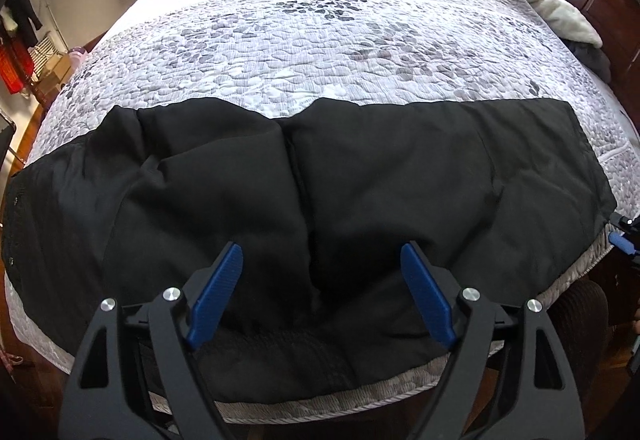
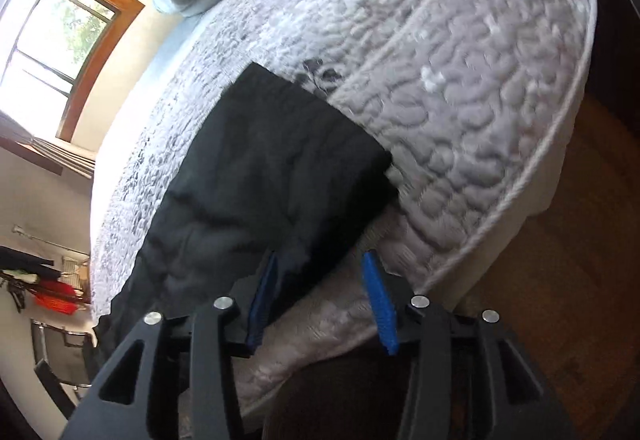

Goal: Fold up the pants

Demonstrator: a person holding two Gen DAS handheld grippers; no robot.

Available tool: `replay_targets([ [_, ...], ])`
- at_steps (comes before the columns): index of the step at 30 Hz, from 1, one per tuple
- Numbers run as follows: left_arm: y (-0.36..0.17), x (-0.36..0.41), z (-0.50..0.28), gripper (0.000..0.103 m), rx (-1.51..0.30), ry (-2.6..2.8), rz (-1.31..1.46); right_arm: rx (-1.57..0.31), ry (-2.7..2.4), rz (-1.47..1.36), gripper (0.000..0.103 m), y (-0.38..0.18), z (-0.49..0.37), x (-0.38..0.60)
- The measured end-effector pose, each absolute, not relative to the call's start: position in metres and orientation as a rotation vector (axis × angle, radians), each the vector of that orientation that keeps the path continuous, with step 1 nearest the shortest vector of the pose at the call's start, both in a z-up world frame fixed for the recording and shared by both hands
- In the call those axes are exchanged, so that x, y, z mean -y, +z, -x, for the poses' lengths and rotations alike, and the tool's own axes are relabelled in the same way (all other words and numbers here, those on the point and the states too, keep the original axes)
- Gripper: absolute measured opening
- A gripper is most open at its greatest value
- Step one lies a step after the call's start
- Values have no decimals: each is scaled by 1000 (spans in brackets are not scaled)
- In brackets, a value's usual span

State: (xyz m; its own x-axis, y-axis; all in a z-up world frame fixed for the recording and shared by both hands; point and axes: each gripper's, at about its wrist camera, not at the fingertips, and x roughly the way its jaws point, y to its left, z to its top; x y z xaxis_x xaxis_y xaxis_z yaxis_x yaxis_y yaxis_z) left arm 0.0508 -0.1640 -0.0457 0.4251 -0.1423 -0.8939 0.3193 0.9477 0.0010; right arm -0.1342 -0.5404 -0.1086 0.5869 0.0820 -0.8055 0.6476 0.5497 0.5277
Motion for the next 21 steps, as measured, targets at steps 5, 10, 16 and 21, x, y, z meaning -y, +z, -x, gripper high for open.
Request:
replay_targets([
  [5,-50,163,-46,82,-1104,-288,-192,-904,-351,-1014,52,-121,128,539],
  [10,-54,162,-48,82,-1128,-269,-146,-923,-351,-980,39,-124,109,533],
  [16,-51,201,-44,82,-1098,-284,-138,-1000,-388,-688,13,-96,79,511],
  [21,-51,244,-46,85,-1049,-264,-147,-942,-380,-601,8,-66,68,508],
])
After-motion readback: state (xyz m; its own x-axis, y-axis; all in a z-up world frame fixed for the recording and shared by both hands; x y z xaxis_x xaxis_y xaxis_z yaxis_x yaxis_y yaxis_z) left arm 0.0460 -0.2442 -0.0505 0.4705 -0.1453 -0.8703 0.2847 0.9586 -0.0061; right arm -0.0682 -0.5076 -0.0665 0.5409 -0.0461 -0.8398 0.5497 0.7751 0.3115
